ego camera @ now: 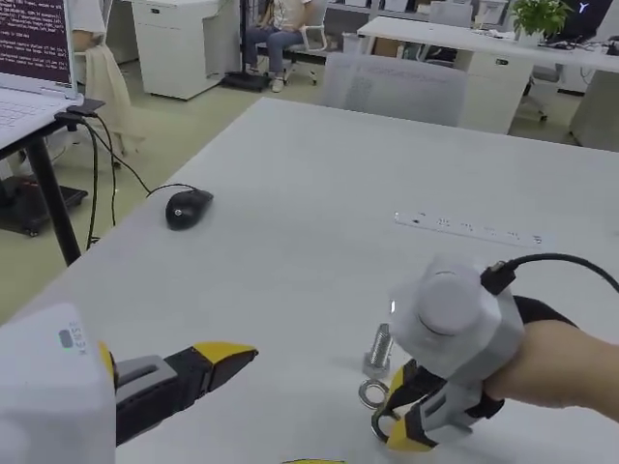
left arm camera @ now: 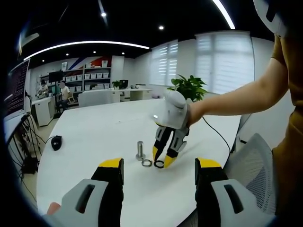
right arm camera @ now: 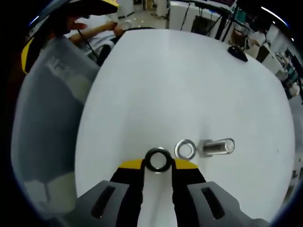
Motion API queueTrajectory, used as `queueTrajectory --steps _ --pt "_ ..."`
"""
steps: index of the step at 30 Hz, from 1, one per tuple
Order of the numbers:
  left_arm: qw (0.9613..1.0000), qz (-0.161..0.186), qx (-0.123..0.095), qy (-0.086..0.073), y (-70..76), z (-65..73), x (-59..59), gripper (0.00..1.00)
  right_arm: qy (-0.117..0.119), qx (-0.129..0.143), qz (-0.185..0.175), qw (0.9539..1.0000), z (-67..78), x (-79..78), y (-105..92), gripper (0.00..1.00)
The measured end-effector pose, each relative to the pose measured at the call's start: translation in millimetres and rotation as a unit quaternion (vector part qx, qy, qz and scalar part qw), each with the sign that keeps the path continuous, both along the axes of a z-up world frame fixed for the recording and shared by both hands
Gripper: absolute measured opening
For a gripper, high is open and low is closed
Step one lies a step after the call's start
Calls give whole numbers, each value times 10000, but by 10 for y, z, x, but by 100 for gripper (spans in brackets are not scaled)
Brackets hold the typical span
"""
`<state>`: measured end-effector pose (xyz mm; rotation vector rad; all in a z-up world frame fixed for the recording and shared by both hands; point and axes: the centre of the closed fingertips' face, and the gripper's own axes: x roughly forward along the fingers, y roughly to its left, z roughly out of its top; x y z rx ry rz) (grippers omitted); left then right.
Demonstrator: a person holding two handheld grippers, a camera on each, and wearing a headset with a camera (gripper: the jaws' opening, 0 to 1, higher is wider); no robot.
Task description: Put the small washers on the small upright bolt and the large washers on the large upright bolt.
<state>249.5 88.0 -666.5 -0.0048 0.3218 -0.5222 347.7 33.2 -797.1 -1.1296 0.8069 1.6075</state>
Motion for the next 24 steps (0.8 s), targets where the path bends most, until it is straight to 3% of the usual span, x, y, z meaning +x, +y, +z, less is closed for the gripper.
queueTrajectory --steps 11,24 --pt "10000 -21 2 11 -11 -2 -5 60 -260 121 -143 9995 246 231 -24 22" --pt "10000 -29 -4 -7 -30 15 18 60 -609 334 -214 9974 568 561 118 22"
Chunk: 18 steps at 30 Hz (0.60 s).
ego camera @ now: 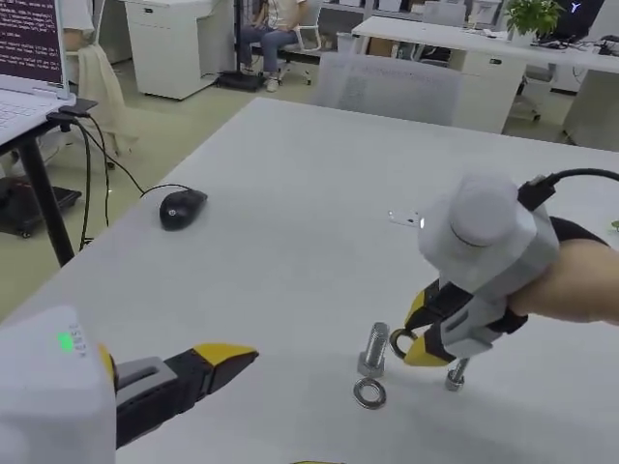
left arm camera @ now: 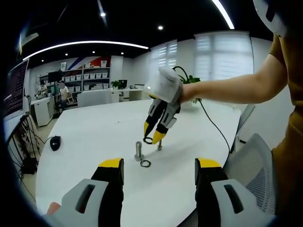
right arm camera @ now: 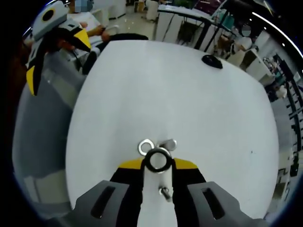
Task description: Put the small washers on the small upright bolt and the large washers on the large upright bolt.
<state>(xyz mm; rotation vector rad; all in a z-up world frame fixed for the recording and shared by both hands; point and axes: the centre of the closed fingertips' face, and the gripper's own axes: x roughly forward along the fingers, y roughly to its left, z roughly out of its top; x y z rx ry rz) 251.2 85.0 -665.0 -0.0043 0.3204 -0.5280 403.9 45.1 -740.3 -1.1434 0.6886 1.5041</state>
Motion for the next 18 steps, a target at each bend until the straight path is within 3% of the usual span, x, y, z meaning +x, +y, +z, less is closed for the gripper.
queueTrajectory --steps 6,18 --pt "10000 8 8 0 5 1 -1 60 -140 32 133 9998 50 68 129 22" --pt "10000 73 -4 36 60 -16 6 60 -76 -200 324 9992 -78 90 250 23"
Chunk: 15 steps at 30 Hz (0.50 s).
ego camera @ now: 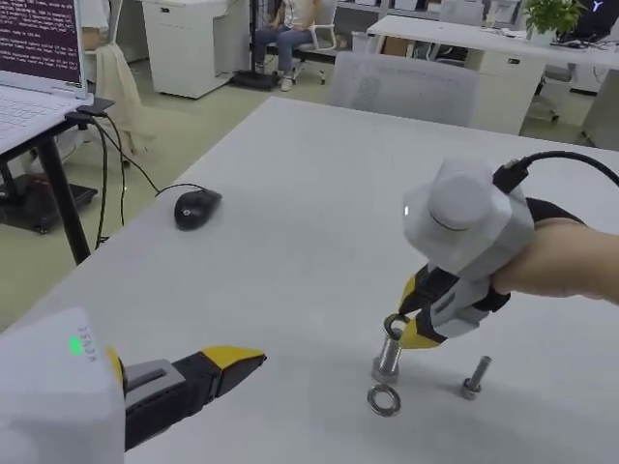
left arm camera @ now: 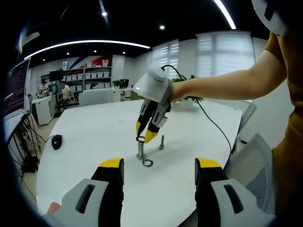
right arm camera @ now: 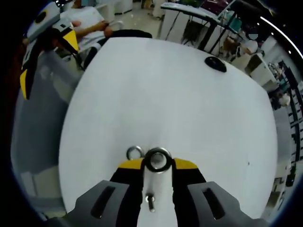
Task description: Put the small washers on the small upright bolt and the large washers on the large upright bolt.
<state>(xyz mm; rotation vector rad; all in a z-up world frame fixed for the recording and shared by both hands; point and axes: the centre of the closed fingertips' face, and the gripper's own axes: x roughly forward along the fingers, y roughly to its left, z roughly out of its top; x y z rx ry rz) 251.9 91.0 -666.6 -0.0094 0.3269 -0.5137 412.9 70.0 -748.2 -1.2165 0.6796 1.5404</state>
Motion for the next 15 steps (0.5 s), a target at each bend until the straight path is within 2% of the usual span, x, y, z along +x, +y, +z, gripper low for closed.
queueTrajectory --steps 7,15 --pt "10000 11 -11 -4 1 -4 14 60 47 -116 33 9999 -109 5 -6 23" --pt "10000 -49 -35 42 -48 -46 -12 60 65 -43 -13 10000 -148 39 25 23"
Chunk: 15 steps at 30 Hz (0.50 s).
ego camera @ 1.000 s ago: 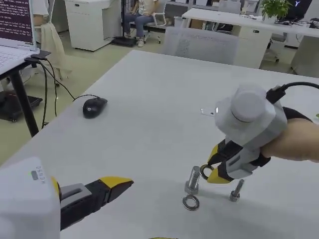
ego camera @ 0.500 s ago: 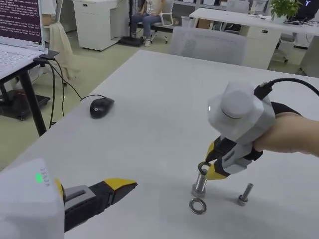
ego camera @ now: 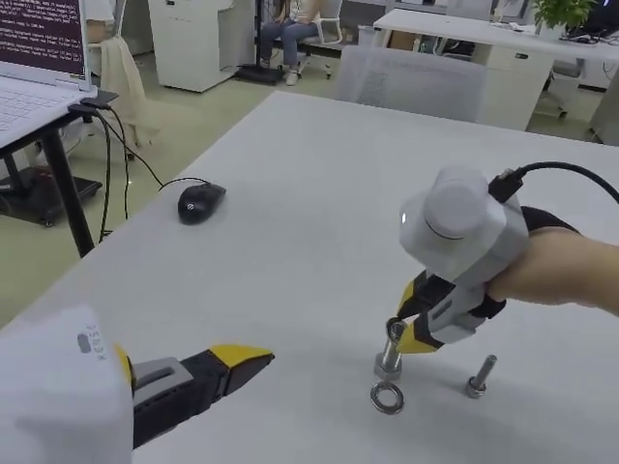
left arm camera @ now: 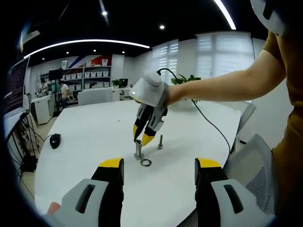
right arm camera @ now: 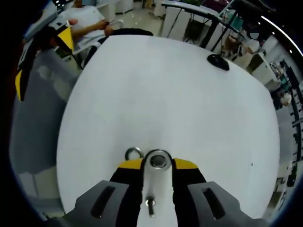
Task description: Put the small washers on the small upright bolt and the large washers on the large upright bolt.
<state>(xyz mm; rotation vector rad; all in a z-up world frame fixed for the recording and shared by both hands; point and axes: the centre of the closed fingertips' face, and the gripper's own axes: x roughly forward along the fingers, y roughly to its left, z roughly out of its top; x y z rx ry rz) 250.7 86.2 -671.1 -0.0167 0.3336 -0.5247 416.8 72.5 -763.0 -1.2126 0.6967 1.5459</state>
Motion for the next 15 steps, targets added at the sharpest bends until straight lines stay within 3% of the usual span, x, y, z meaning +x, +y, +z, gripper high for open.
queueTrajectory --steps 15 --pt "10000 -3 -58 -12 -22 8 26 60 -166 -750 684 9947 -87 -8 15 23"
